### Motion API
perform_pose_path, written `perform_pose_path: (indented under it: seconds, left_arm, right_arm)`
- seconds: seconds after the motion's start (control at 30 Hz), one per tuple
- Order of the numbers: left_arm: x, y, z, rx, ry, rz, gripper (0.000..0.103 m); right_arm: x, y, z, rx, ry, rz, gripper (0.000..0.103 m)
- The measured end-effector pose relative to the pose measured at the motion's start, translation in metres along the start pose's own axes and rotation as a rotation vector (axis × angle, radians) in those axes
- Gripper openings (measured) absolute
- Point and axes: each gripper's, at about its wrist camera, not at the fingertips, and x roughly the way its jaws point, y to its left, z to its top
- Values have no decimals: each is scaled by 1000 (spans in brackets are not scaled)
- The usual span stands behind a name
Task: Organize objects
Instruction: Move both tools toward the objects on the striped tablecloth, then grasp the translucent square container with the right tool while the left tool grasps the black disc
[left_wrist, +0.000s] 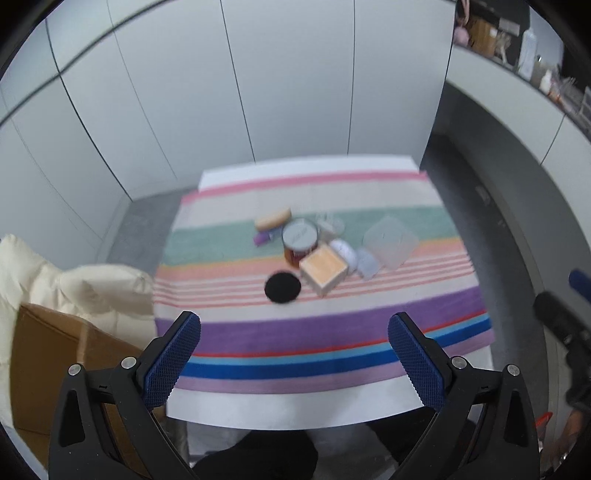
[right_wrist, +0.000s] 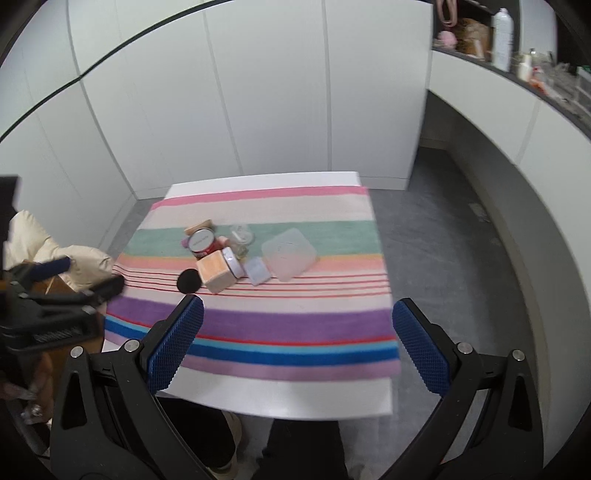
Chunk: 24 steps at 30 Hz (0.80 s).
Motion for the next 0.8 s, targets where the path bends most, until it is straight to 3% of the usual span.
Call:
perform_pose_path:
  seconds: [0.17,0.37,0.5,0.67,0.8]
  left_arm:
    - [55,11,-3,-72,48,-58,102]
    - [128,32,-6,-148,112,-49,100]
    - [179,40,-5,-178,165,-62,98]
    - [219,46,-3,-197,236,-50,97]
    - [235,50,3,-194,249,-38,97]
  right_arm:
    - [44,-2,-2,19,15,14,103]
    - [123,0,-3,-45,43,-57,103]
    - [177,-2,-4,-60,82,-22,103]
    - [230,5,-2,-112,122,-13,103]
    - [270,12,-3,-146,172,-16,103]
